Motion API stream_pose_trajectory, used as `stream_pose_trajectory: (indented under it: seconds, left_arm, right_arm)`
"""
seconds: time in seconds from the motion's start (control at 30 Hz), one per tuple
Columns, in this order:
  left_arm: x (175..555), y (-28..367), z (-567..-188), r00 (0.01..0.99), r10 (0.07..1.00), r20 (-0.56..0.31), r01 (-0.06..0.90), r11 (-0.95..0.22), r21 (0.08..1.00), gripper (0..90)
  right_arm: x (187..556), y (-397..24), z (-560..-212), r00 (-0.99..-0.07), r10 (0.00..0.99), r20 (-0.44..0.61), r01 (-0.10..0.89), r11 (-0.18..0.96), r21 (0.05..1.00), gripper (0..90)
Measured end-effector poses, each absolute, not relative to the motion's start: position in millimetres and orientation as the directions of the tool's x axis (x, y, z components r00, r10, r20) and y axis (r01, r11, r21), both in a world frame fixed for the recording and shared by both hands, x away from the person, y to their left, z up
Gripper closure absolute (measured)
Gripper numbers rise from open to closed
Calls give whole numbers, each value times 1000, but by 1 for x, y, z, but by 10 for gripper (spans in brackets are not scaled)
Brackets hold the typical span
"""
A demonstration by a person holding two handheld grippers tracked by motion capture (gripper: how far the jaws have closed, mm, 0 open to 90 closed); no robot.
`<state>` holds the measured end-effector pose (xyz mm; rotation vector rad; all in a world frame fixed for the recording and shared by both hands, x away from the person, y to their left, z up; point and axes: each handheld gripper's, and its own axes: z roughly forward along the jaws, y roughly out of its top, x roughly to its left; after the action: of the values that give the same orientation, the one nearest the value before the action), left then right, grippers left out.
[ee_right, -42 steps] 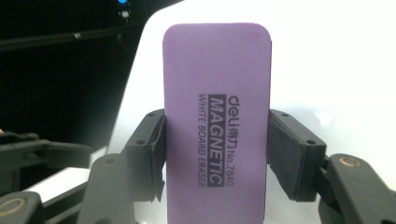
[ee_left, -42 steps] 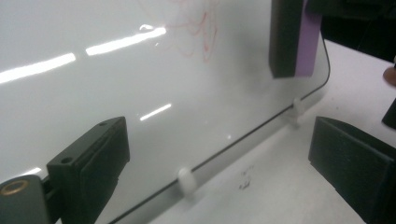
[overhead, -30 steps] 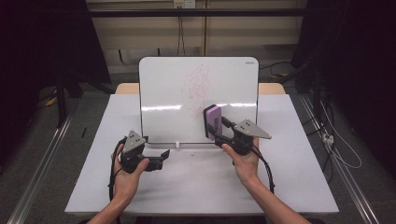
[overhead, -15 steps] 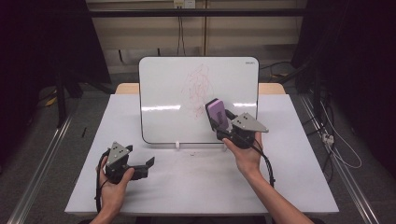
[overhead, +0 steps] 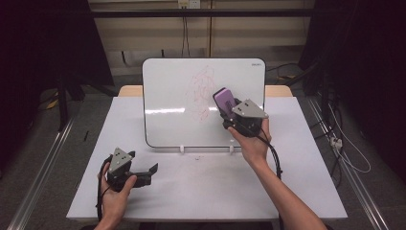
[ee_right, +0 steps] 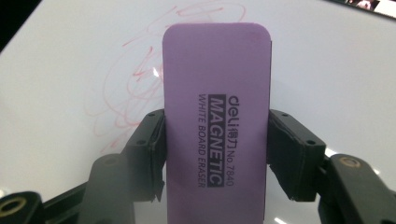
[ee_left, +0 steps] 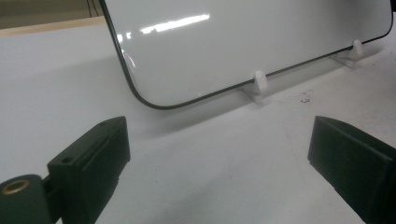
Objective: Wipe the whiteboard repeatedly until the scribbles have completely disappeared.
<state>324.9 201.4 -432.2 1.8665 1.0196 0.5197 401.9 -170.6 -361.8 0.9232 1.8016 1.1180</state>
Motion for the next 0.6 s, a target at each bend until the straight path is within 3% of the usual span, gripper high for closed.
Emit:
stream_pose_trajectory:
  seconds: [0.33, 0.6]
  left_arm:
    - [325, 199, -431, 591, 805, -50, 424, -257, 869, 54]
    - [328, 199, -434, 587, 808, -59, 438, -256, 862, 50]
  right_arm:
    - [425, -156, -338, -362, 839, -406, 162, 486, 859, 416]
    - [450, -148, -321, -320, 823, -469, 210, 545, 812, 416]
